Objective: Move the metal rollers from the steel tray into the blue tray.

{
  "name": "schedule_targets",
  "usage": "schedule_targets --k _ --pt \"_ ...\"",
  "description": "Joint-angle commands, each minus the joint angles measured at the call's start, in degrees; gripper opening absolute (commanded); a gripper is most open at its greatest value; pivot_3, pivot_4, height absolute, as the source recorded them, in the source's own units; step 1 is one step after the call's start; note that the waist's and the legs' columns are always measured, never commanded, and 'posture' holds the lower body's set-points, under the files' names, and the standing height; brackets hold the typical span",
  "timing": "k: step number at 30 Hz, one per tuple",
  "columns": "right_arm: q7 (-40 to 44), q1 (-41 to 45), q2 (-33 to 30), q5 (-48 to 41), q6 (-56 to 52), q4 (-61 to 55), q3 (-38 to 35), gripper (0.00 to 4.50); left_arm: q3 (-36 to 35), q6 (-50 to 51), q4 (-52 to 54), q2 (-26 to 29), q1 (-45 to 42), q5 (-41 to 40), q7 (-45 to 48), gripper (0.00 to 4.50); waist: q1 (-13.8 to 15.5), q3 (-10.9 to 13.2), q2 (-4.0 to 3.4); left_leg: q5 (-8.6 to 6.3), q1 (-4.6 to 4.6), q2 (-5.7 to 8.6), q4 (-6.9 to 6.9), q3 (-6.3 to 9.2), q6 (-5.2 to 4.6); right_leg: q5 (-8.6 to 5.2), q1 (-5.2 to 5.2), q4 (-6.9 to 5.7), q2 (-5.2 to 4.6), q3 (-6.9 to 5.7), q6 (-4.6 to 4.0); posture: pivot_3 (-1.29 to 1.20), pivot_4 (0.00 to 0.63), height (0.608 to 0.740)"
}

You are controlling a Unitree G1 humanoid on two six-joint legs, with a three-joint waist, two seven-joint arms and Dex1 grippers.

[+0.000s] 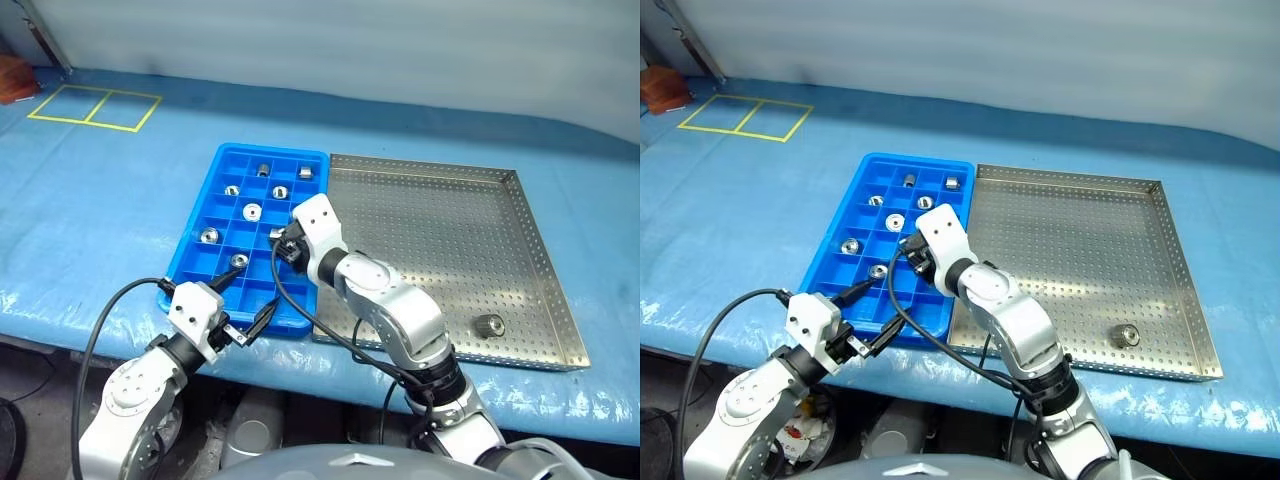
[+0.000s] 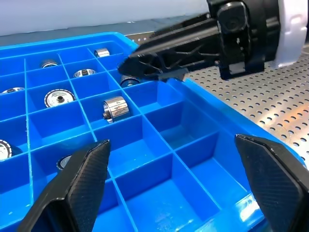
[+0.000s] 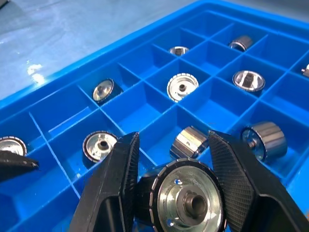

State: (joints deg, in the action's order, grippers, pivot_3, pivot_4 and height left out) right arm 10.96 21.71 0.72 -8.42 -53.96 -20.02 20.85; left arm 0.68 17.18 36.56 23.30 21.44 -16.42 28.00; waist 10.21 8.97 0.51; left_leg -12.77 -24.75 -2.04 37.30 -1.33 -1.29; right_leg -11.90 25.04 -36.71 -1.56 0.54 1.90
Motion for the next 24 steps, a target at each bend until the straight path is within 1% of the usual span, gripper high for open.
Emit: schedule_targets --k 1,5,10,12,14,15,18,24 --pt "0.25 -1.99 -0.26 -0.87 -0.74 -3.44 -0.11 1.9 0.06 -1.15 2.86 0.46 -0.11 -0.97 0.94 4.5 0.35 0.0 0.0 0.0 -0.03 0.0 -0.02 -0.01 0.0 -0.01 0.05 0.0 0.01 0.0 -0.01 0.45 0.15 0.74" --pt "0.06 -4.25 -0.54 -0.45 -1.12 -2.57 0.47 1.9 0.63 -1.24 1.89 0.23 -1.11 -0.79 1.35 4.5 0.59 -0.01 0.01 0.01 -0.22 0.0 -0.04 -0.03 0.02 -0.02 0.23 -0.04 0.06 0.0 -0.05 0.44 0.15 0.74" --pt "0.04 -4.85 0.7 -0.73 -0.55 -1.27 0.38 1.9 1.01 -1.03 1.3 0.31 -1.99 -0.96 2.01 4.5 0.92 -0.03 0.04 0.01 -0.17 -0.01 -0.04 -0.13 0.02 -0.03 0.2 -0.04 0.08 -0.01 -0.04 0.43 0.15 0.74" --pt "0.03 -4.58 1.31 -0.61 0.36 -0.36 0.24 2.64 1.17 -0.92 1.15 0.23 -2.33 -1.1 2.33 4.5 0.93 -0.02 0.04 0.01 -0.18 -0.01 -0.04 -0.15 0.02 -0.03 0.2 -0.04 0.07 -0.01 -0.04 0.43 0.15 0.74" --pt "-0.06 -4.48 1.64 -0.34 0.84 0.08 0.13 3.16 1.26 -0.9 1.13 0.16 -2.41 -1.11 2.54 4.5 0.92 -0.02 0.04 0.01 -0.17 -0.01 -0.03 -0.16 0.02 -0.03 0.21 -0.04 0.07 -0.01 -0.04 0.42 0.15 0.74" --pt "-0.16 -4.41 1.78 -0.19 1.03 0.24 -0.01 3.57 1.34 -0.89 1.12 0.17 -2.48 -1.16 2.64 4.5 0.92 -0.02 0.04 0.01 -0.18 -0.01 -0.03 -0.16 0.02 -0.03 0.21 -0.04 0.08 -0.01 -0.04 0.42 0.15 0.74" --pt "-0.09 -4.24 1.59 -0.03 1.57 -0.22 -0.67 4.48 1.67 -0.82 1.01 0.2 -2.91 -1.27 2.83 4.5 1.19 -0.03 0.04 0.01 -0.17 -0.01 -0.03 -0.17 0.02 -0.03 0.21 -0.04 0.07 -0.02 -0.04 0.41 0.15 0.74" --pt "-0.62 -4.5 0.2 -0.21 0.76 -4.65 -3.96 4.48 3.23 -0.09 0.46 0.06 -5.15 -1.48 3.15 4.5 1.25 -0.04 0.05 0.01 -0.11 0.0 0.02 -0.18 0.03 -0.02 0.32 0.0 0.03 -0.06 -0.03 0.38 0.15 0.74"
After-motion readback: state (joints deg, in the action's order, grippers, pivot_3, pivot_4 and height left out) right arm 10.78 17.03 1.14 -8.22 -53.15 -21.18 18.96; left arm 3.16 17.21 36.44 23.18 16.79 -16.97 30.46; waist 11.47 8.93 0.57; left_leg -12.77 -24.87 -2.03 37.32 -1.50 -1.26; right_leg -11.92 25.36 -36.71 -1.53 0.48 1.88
